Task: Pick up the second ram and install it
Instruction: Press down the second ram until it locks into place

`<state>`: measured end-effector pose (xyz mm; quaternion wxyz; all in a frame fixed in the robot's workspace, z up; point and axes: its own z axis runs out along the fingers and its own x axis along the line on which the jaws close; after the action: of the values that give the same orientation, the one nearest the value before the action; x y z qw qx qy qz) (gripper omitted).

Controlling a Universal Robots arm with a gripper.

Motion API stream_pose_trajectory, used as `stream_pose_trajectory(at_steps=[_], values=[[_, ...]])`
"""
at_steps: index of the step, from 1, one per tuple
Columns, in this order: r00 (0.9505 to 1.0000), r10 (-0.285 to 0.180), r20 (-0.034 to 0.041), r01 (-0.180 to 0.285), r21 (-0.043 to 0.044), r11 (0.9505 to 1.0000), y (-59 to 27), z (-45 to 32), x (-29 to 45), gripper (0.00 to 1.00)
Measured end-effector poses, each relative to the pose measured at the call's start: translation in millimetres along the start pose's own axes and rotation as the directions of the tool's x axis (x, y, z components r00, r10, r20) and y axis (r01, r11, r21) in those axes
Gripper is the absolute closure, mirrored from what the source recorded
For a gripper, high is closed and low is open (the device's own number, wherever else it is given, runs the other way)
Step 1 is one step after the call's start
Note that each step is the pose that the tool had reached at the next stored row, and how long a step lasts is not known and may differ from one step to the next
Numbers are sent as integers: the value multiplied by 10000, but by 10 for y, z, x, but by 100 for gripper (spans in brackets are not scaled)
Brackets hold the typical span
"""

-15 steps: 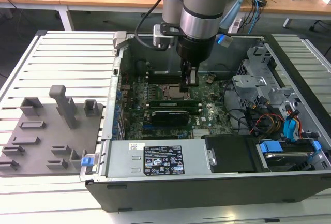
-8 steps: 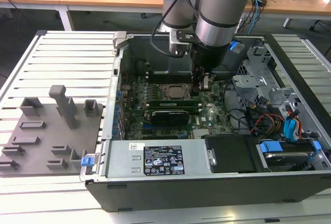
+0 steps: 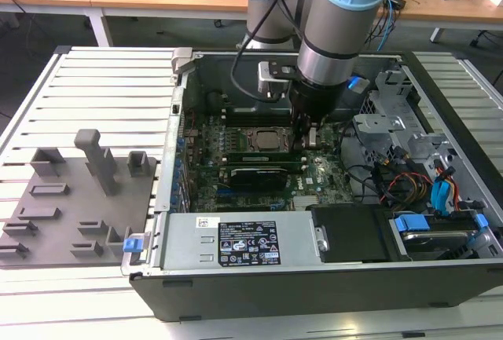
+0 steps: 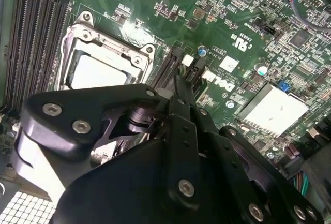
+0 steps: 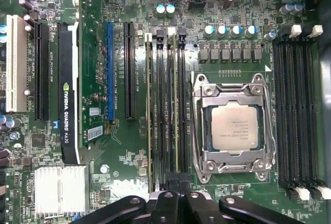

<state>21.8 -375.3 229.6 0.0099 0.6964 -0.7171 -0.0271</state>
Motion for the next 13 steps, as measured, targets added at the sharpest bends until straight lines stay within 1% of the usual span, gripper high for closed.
stream_pose_trajectory(at_steps=[1, 2, 3, 4, 5, 6, 8, 9, 11, 13], values=[[10000, -5, 4, 5, -2, 10000, -1, 15, 0, 89], [10000, -6, 17, 6, 11, 10000, 5, 11, 0, 89], [10000, -5, 37, 4, 38, 10000, 18, -20, -3, 89], [10000, -8, 17, 8, 68, 10000, 33, -77, -2, 89], [10000, -8, 16, 8, 87, 10000, 44, -100, -2, 89], [10000, -10, 18, 10, 119, 9999, 93, -104, 0, 89], [10000, -9, 17, 9, 133, 9999, 154, -102, 2, 89], [10000, -11, 17, 11, 145, 9999, 206, -99, 4, 89], [10000, -10, 20, 10, 180, 9998, 394, -88, 8, 89], [10000, -11, 19, 10, 196, 9998, 509, -83, 12, 89]])
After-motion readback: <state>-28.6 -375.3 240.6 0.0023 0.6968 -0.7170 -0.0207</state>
